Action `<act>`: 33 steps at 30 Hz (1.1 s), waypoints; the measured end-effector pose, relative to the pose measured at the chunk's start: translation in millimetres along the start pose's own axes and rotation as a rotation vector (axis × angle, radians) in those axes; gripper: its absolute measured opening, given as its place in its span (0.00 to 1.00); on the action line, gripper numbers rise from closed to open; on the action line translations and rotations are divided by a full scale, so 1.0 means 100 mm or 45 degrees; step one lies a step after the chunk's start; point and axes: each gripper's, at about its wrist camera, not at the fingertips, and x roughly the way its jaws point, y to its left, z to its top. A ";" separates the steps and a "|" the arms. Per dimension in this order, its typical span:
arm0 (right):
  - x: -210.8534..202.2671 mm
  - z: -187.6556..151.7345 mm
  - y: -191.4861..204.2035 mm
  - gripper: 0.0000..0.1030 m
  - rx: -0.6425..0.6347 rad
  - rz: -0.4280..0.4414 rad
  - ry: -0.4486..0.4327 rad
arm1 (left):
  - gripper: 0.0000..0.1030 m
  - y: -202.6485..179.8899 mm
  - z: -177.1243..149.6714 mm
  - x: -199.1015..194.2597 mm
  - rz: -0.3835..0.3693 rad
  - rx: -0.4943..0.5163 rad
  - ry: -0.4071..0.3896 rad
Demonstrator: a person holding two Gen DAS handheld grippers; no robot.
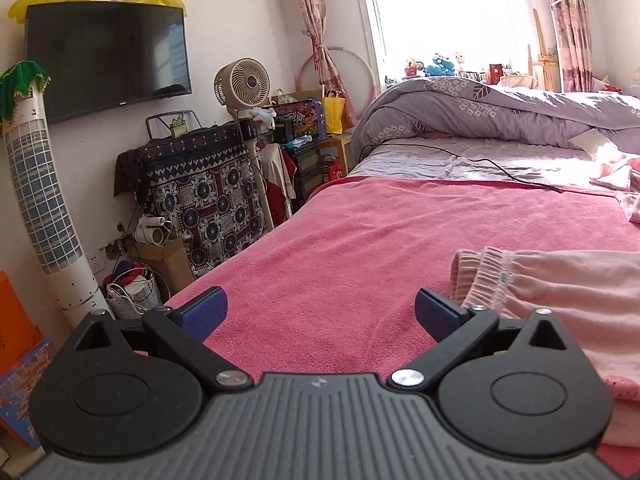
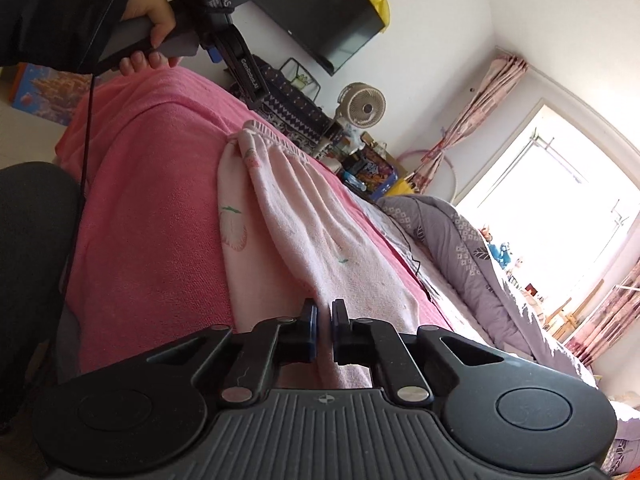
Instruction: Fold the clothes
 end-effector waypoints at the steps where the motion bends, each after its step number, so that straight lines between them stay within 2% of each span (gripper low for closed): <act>1: -0.01 0.02 -0.02 0.06 0.037 0.029 0.002 | 0.99 0.00 -0.01 -0.01 -0.002 0.005 0.002; 6: -0.15 0.12 -0.28 0.04 0.293 0.228 -0.001 | 0.99 -0.01 -0.03 -0.05 -0.003 0.017 0.001; 11: -0.07 0.13 -0.27 0.05 0.224 0.133 0.021 | 0.99 -0.05 -0.03 -0.17 -0.052 0.029 -0.007; 13: -0.09 0.12 -0.20 0.06 0.152 0.111 0.010 | 0.99 -0.12 -0.03 -0.33 -0.151 0.083 -0.040; 16: -0.09 0.07 -0.03 0.09 -0.046 0.055 0.012 | 0.99 -0.37 -0.08 -0.59 -0.292 0.255 -0.117; 17: -0.08 0.04 0.02 0.14 -0.106 0.039 0.017 | 0.99 -0.48 -0.11 -0.67 -0.335 0.328 -0.139; 19: -0.05 -0.03 0.08 0.19 -0.167 0.016 0.030 | 0.99 -0.71 -0.17 -0.83 -0.420 0.473 -0.183; 22: 0.01 -0.05 0.10 0.17 -0.193 -0.036 0.032 | 0.99 -1.05 -0.26 -1.00 -0.522 0.661 -0.247; 23: 0.02 -0.03 0.07 0.09 -0.165 -0.032 0.032 | 0.99 -1.15 -0.28 -1.04 -0.544 0.716 -0.273; 24: 0.03 -0.02 0.03 0.06 -0.140 -0.034 0.028 | 0.99 -1.24 -0.31 -1.05 -0.558 0.769 -0.291; 28: 0.04 0.02 -0.06 0.06 -0.075 -0.053 0.000 | 0.99 -1.63 -0.43 -1.11 -0.611 0.977 -0.360; 30: 0.05 0.04 -0.10 0.06 -0.055 -0.061 -0.014 | 0.98 -1.77 -0.49 -1.08 -0.631 1.046 -0.356; 33: 0.06 0.05 -0.14 0.06 -0.031 -0.065 -0.025 | 0.87 -1.97 -0.61 -1.10 -0.623 1.109 -0.399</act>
